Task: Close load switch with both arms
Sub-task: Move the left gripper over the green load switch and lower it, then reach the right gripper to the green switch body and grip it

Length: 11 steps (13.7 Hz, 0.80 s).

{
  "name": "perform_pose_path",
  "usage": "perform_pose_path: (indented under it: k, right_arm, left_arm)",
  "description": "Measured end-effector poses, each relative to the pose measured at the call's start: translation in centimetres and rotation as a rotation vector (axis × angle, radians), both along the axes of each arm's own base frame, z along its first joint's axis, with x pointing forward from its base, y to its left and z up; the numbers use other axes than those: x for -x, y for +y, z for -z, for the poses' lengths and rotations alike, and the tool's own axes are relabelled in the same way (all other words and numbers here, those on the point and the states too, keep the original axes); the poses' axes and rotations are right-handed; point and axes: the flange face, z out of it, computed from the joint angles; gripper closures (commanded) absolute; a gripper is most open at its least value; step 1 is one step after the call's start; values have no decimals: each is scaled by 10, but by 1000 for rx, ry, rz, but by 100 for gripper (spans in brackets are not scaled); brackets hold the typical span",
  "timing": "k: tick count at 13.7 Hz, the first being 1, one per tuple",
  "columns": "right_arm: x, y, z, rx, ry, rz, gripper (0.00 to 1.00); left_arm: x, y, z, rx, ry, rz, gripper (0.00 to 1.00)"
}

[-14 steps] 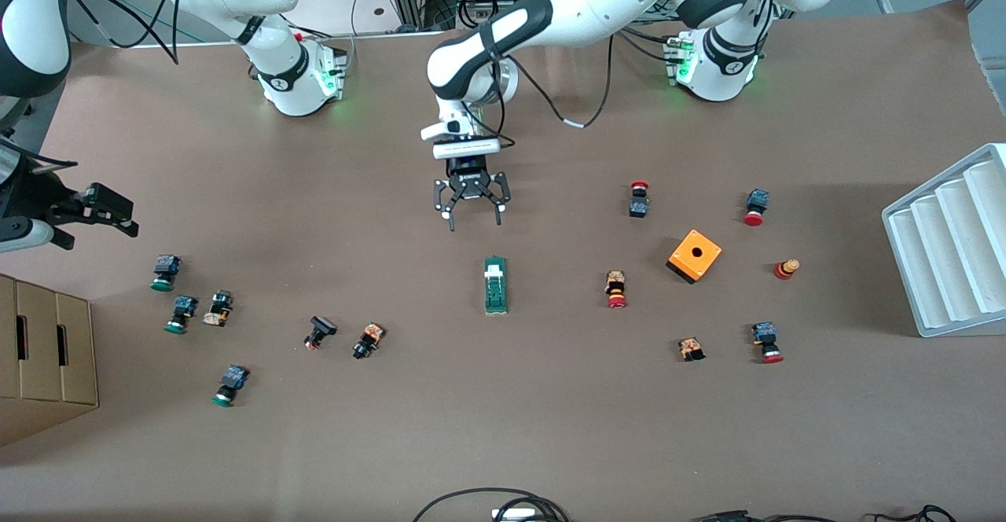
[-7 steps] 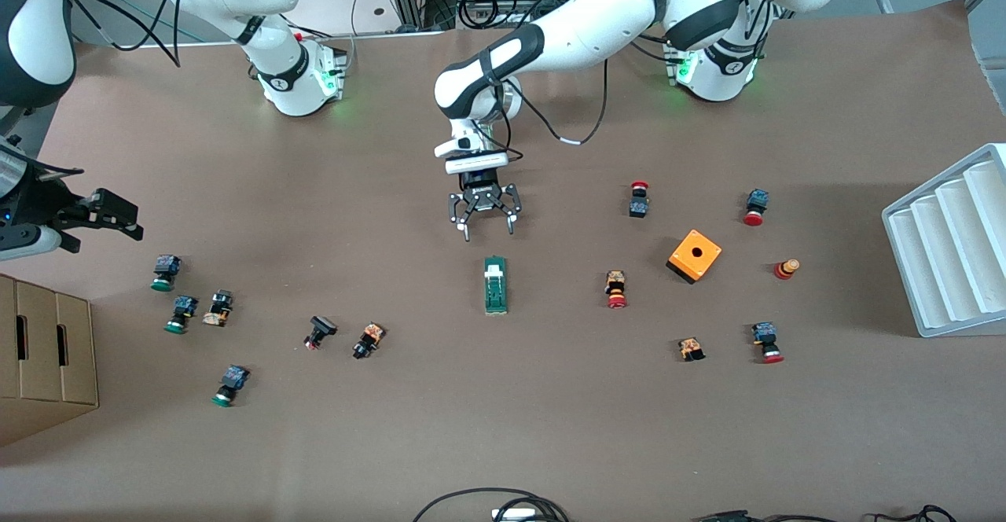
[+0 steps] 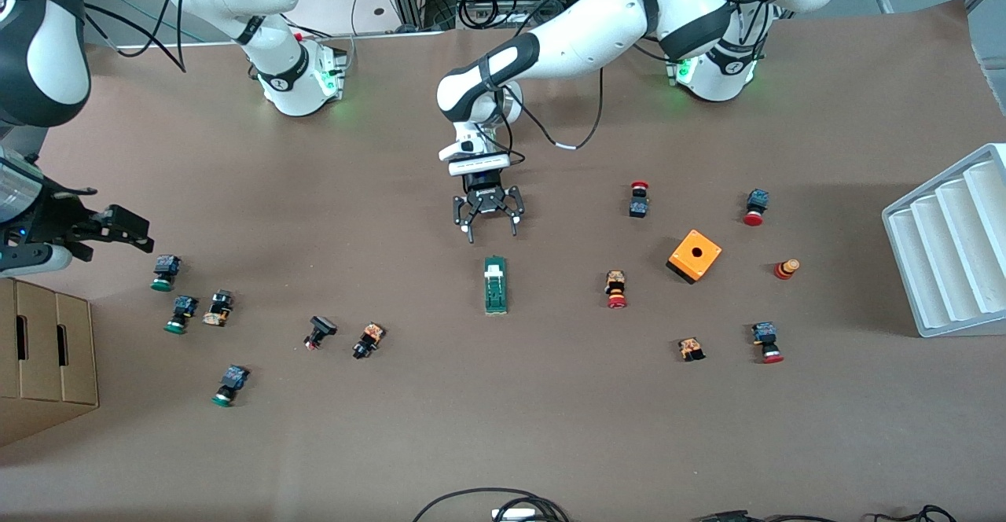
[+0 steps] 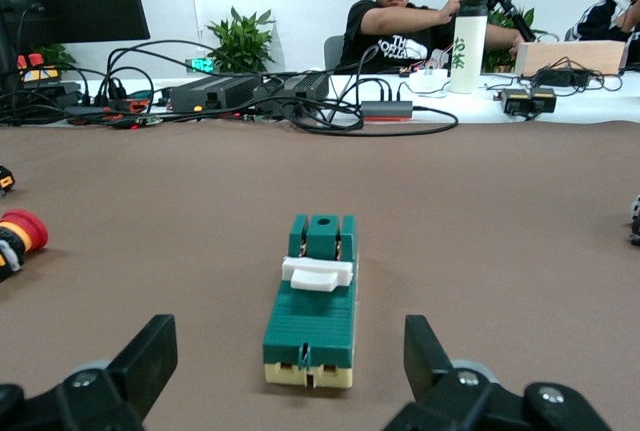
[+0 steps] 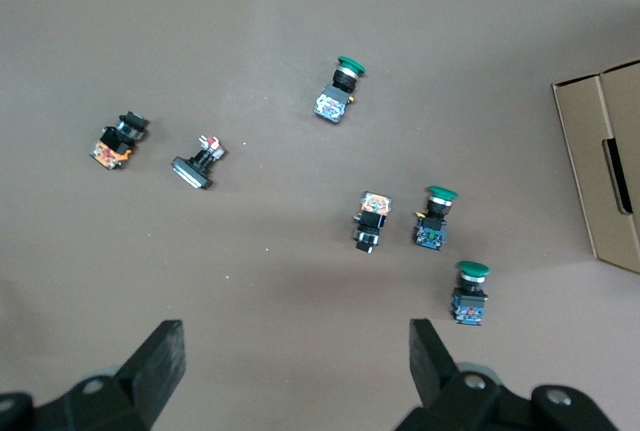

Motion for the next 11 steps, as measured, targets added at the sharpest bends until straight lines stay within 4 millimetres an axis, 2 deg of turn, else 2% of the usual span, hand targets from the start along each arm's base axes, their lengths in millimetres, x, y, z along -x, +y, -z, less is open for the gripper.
perform_pose_path:
  k: [6, 11]
  right_arm:
    - [-8, 32, 11, -10, 10, 146, 0]
    - [-16, 90, 36, -52, 65, 314, 0]
  left_arm:
    - [-11, 10, 30, 21, -47, 1, 0]
    - [-21, 5, 36, 52, -87, 24, 0]
